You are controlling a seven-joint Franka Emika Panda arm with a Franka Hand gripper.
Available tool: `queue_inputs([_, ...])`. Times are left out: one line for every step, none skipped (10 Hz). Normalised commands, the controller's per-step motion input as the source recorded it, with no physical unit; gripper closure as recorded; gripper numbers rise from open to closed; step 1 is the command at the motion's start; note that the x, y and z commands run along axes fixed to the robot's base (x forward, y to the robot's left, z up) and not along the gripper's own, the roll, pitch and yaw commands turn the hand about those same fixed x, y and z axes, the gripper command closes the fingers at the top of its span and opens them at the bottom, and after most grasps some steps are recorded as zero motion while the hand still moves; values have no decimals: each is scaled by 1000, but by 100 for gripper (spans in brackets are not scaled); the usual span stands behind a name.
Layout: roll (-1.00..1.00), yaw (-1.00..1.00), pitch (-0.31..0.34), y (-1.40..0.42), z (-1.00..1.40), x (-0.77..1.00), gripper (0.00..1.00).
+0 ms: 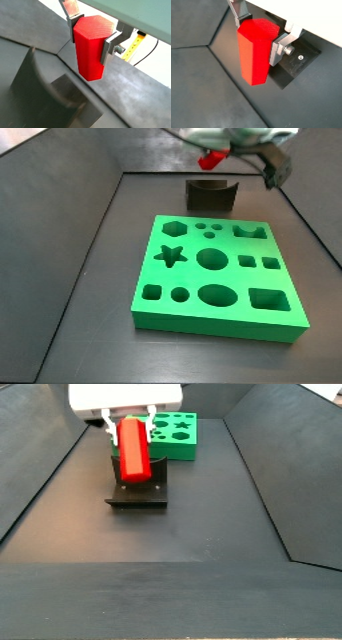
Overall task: Pick up the hexagon object. Move up. Place the hexagon object on the fixture. Regrasp the hexagon object. Move to above the board. Insert the hexagon object.
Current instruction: Move to above the board.
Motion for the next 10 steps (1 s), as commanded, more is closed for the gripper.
queue_inputs([-61, -6, -81, 107, 1000, -19, 100])
queue_inputs([-64, -28, -67, 103, 1000, -22, 100])
queue_inputs([-64, -42, -52, 99, 1000, -26, 100])
queue_inputs([-65, -54, -31, 93, 1000, -33, 100])
queue_inputs([-69, -57, -13, 89, 1000, -38, 100])
queue_inputs([-74, -52, 11, 81, 1000, -43, 100])
queue_inputs([-76, -49, 23, 77, 1000, -47, 100])
queue_inputs([-76, -41, 37, 72, 1000, -50, 100])
queue_inputs([-72, -28, 52, 64, 1000, -54, 100])
queue_inputs([-76, -10, 56, 57, 1000, -58, 100])
